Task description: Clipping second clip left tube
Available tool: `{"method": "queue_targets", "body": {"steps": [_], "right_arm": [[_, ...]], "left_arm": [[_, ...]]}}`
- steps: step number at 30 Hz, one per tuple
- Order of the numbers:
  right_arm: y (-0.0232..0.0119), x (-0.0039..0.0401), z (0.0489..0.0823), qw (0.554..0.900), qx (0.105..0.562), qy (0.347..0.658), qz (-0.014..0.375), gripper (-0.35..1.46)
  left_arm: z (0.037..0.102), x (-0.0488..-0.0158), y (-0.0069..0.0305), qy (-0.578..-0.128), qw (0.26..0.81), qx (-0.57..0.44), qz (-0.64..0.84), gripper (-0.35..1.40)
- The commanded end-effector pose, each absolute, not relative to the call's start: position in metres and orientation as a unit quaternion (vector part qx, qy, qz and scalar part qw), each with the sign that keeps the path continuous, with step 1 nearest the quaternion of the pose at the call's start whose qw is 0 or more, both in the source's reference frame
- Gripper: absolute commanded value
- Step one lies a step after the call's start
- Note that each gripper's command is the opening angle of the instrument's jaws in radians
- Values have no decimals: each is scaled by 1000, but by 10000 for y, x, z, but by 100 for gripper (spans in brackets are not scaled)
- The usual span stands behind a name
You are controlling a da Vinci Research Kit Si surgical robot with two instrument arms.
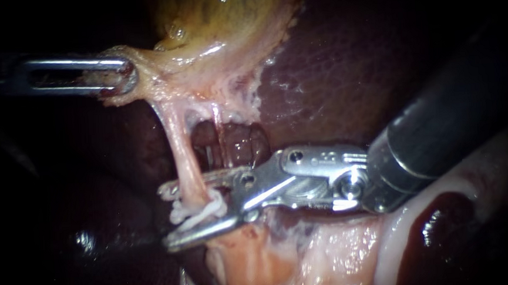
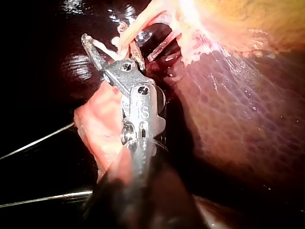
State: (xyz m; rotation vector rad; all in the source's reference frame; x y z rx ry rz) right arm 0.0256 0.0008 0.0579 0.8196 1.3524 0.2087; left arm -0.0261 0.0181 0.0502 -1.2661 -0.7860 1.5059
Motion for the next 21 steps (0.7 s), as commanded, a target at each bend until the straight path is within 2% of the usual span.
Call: {"method": "queue_targets", "body": {"steps": [1, 5, 7, 9, 17, 21], "right_arm": [[8, 256, 579, 699, 367, 607, 94, 35], [8, 254, 579, 696, 383, 598, 109, 18], [8, 253, 579, 693, 394, 591, 121, -5], [9, 252, 578, 692, 398, 589, 124, -35], [14, 250, 576, 681, 433, 568, 158, -35], [13, 252, 577, 690, 442, 556, 142, -35]], "left_arm": [[502, -261, 181, -323, 490, -521, 620, -35], [502, -261, 181, -323, 490, -521, 620, -35], [502, -261, 181, -323, 490, -521, 620, -35], [502, -261, 181, -323, 490, -521, 620, -35], [502, -263, 182, -323, 490, -521, 620, -35], [502, -264, 182, -323, 490, -521, 620, -35]]}}
